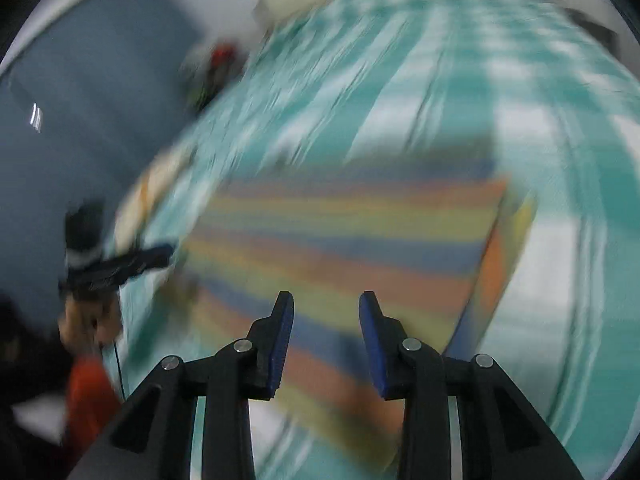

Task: Fold small clothes

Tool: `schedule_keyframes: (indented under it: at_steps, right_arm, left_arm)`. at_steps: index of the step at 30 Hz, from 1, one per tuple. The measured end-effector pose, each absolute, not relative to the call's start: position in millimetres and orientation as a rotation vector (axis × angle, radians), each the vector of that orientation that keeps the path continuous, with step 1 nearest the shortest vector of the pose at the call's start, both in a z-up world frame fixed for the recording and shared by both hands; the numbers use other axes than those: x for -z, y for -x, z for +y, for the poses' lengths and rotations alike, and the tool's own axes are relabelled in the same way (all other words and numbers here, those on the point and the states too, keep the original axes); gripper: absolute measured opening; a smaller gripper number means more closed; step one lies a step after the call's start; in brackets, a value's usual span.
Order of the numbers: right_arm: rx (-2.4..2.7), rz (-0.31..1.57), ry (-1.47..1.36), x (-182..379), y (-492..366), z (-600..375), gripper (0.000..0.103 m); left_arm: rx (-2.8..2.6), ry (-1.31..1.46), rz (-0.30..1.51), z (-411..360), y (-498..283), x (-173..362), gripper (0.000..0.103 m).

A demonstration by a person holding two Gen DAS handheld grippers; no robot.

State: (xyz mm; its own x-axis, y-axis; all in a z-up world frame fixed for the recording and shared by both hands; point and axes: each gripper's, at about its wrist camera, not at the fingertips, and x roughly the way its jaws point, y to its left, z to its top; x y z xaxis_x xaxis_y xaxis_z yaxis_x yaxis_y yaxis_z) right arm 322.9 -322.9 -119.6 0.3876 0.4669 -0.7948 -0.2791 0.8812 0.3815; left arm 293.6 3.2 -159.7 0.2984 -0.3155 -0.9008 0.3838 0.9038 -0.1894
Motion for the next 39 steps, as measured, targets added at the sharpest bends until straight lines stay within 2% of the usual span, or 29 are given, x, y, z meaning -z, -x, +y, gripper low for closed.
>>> schedule_keyframes:
  at_steps: [2,4,5,6,7,8,9,12,15,16,17,20,22,24,25,27,29,31,37,39]
  right_arm:
    - [-0.385,1.229,-0.05,154.6,-293.5,-318.8,0.03]
    - [-0.36,1.212,-0.062,157.5,-269.3,-331.7,0.023]
    - [-0.341,1.201,-0.077,151.0,-262.1,-337.5,0.023]
    - [-0.304,1.204,-0.097,140.4,-256.7,-343.6,0.023]
    - [-0.304,1.17,-0.117,130.6,-253.3,-346.6,0.023]
    - [-0.308,1.117,-0.13,117.6,-251.0,-347.8,0.023]
    - [-0.305,1.088,-0.125,110.9,-250.0,-347.1,0.023]
    - [-0.309,1.036,-0.134,101.0,-267.3,-336.9,0.023]
    - [-0.293,1.031,-0.199,116.5,-287.5,-326.4,0.024]
    - [-0.261,1.05,-0.191,129.0,-292.3,-323.6,0.024]
    - [-0.226,1.108,-0.189,147.7,-296.5,-324.1,0.024]
    - [-0.218,1.122,-0.237,162.7,-282.6,-338.4,0.018]
    - [-0.213,1.13,-0.213,156.3,-267.3,-344.9,0.016]
    - [-0.201,1.127,-0.178,151.1,-253.0,-347.4,0.017]
    - [-0.177,1.138,-0.159,150.9,-247.6,-348.2,0.026]
    - [-0.184,1.113,-0.178,148.1,-235.0,-354.1,0.028]
    - [-0.183,1.079,-0.223,146.3,-220.3,-361.6,0.041]
    - [-0.159,1.041,-0.275,143.6,-208.8,-373.7,0.047]
    - [-0.155,0.982,-0.397,131.9,-219.0,-409.8,0.051]
    - [-0.167,0.955,-0.433,126.4,-238.1,-422.8,0.058]
  left_arm:
    - [0.459,0.058,1.167,33.8,-277.4,160.7,0.014]
    - [0.429,0.143,1.2,54.8,-271.1,150.1,0.011]
    - [0.42,0.173,1.181,61.2,-266.8,139.1,0.013]
    - [0.413,0.174,1.155,62.7,-264.1,130.1,0.03]
    - [0.407,0.156,1.102,60.3,-261.7,116.3,0.053]
    - [0.409,0.139,1.053,55.7,-258.9,105.3,0.069]
    - [0.414,0.127,1.001,49.1,-258.9,95.5,0.071]
    - [0.457,0.145,0.942,21.3,-271.5,85.0,0.073]
    - [0.401,0.073,0.976,-11.2,-291.6,108.2,0.073]
    - [0.335,0.032,1.035,-17.7,-302.2,127.5,0.071]
    - [0.267,-0.005,1.1,-18.5,-309.1,144.1,0.065]
    - [0.252,-0.061,1.07,-10.9,-300.7,149.2,0.065]
    - [0.181,-0.2,1.064,-13.4,-288.0,146.1,0.078]
    - [0.197,-0.213,1.051,-10.7,-273.2,140.6,0.078]
    - [0.219,-0.196,1.047,-10.1,-264.9,136.3,0.078]
    - [0.251,-0.177,1.024,-12.5,-249.3,129.4,0.079]
    - [0.282,-0.197,0.989,-26.0,-235.4,122.1,0.082]
    - [0.346,-0.209,0.964,-49.2,-222.4,116.5,0.082]
    - [0.605,-0.337,0.872,-156.4,-192.2,108.8,0.082]
    - [0.673,-0.398,0.814,-195.7,-188.1,110.3,0.082]
